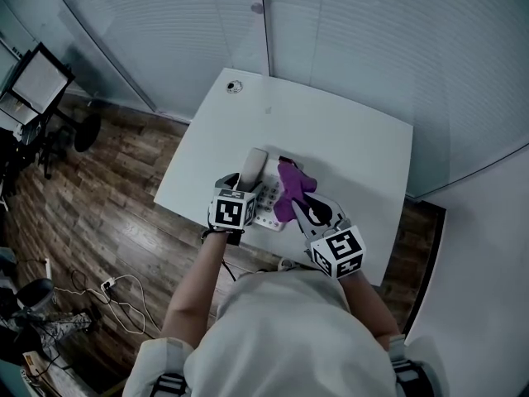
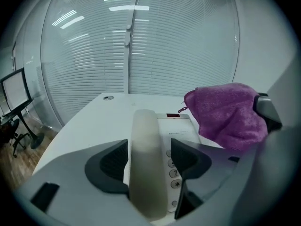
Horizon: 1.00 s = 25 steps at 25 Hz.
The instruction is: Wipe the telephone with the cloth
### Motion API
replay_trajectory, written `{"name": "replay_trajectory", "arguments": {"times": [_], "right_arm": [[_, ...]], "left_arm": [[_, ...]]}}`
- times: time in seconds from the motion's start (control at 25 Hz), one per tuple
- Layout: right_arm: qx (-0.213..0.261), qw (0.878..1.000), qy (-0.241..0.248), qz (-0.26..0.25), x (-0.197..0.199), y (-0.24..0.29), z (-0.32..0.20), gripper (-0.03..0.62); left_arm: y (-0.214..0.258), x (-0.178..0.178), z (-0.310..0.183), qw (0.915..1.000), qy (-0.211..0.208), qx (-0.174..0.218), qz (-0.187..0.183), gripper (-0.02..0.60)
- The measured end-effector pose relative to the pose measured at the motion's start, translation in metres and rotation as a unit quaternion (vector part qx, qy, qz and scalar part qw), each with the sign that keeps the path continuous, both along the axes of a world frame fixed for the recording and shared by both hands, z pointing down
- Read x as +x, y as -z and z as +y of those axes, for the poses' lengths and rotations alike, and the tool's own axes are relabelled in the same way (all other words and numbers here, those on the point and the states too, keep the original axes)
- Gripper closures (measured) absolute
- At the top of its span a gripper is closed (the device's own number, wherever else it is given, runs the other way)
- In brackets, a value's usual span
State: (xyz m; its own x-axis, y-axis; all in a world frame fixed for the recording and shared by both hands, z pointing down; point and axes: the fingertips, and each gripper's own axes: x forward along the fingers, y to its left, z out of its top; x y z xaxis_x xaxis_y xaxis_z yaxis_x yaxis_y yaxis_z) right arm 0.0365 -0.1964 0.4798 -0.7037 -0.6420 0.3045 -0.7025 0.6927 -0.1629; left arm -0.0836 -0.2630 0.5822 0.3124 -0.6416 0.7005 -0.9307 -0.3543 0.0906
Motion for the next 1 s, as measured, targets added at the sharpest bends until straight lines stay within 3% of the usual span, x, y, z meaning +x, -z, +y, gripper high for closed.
{"name": "replay_trajectory", "arguments": {"times": [0.16,0.28,0.52,1.0], "right_arm": [[-0.001,1.000,0.007,-0.002,0.002,-0.002,-0.003,0.513],[-0.005,1.000,0.015,-0.003,0.002,-0.004,-0.004,0.513],[-0.007,1.000,0.027,-0.002,0.000,-0.007,-0.002,0.513],[0.009,1.000,0.007,-0.004,0.000,0.000,0.000,0.513]], "left_arm": [[-0.009,0.000,-0.008,0.9999,0.007,-0.012,-0.010,0.300],[-0.015,-0.001,-0.011,0.9995,0.014,-0.021,-0.017,0.345],[-0.015,-0.001,-0.012,0.9995,0.018,-0.014,-0.024,0.356],[-0.010,-0.005,-0.007,0.9997,0.024,-0.006,0.004,0.356]]}}
